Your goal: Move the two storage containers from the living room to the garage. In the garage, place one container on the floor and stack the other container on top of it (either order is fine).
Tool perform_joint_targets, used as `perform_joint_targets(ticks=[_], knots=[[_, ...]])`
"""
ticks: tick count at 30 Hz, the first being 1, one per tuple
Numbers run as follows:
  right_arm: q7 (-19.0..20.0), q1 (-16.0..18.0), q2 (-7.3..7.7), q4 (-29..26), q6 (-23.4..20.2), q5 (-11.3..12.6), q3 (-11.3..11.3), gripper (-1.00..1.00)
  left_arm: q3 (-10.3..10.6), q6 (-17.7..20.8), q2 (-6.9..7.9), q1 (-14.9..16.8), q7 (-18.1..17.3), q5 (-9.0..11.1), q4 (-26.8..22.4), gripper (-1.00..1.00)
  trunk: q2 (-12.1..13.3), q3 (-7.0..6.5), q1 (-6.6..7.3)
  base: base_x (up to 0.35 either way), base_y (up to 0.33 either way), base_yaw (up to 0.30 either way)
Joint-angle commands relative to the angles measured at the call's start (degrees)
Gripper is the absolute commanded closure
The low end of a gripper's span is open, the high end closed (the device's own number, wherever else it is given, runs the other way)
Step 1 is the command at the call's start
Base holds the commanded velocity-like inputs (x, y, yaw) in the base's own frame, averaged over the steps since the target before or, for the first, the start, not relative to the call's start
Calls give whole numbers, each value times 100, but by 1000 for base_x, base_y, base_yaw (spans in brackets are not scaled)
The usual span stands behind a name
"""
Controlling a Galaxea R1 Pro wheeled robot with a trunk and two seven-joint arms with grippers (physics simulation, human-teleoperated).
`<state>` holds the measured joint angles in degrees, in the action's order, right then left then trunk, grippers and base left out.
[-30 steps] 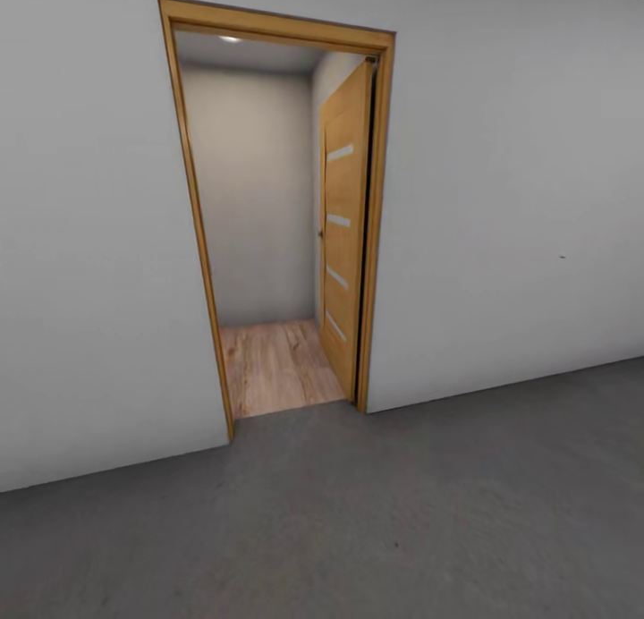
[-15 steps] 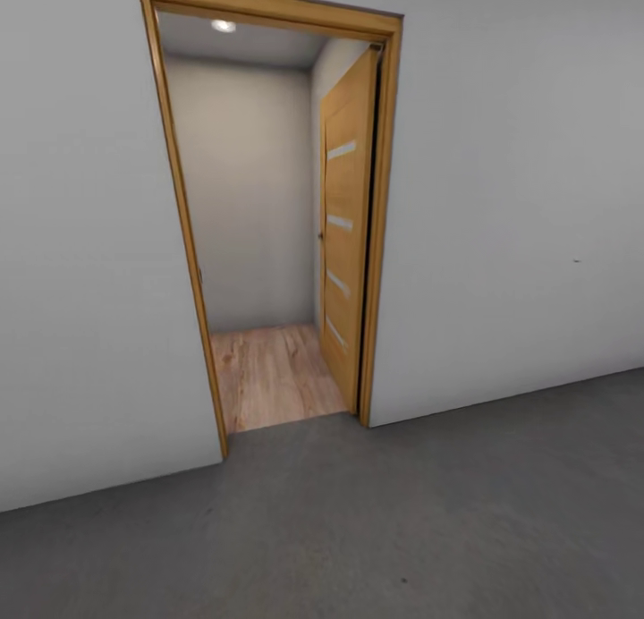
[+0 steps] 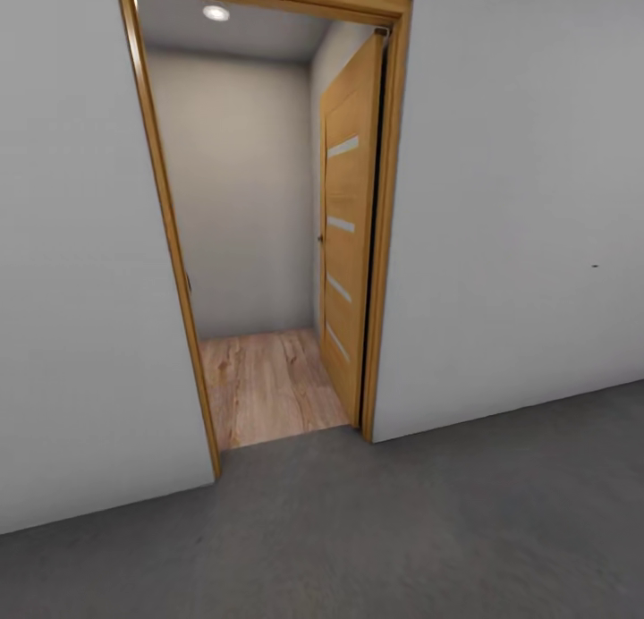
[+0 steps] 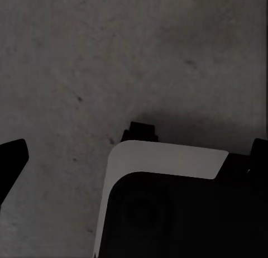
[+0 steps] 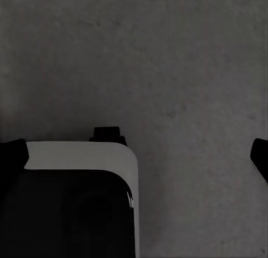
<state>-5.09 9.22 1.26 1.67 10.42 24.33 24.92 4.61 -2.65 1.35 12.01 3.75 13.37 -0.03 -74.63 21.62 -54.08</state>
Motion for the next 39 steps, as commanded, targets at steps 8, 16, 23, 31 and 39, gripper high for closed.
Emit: perform_joint_targets(ticks=[8,16,23,31,39], knots=[[-1,6,-3,17,30,43,48,-100,49,-17,1,3,11,52,3,-100,-3,6,-3,323,0,0],[-1,6,-3,17,30,41,48,-100,49,-15,-2,3,11,52,3,-100,-3,6,-3,323,0,0],[-1,7,-3,17,30,42,48,-100,49,-14,1,3,11,52,3,-100,-3,6,-3,323,0,0],[0,6,-4,17,30,42,48,-100,49,-16,5,4,11,52,3,-100,-3,6,-3,323,0,0],[-1,6,-4,17,30,44,48,-100,49,-17,5,3,11,52,3,-100,-3,6,-3,323,0,0]])
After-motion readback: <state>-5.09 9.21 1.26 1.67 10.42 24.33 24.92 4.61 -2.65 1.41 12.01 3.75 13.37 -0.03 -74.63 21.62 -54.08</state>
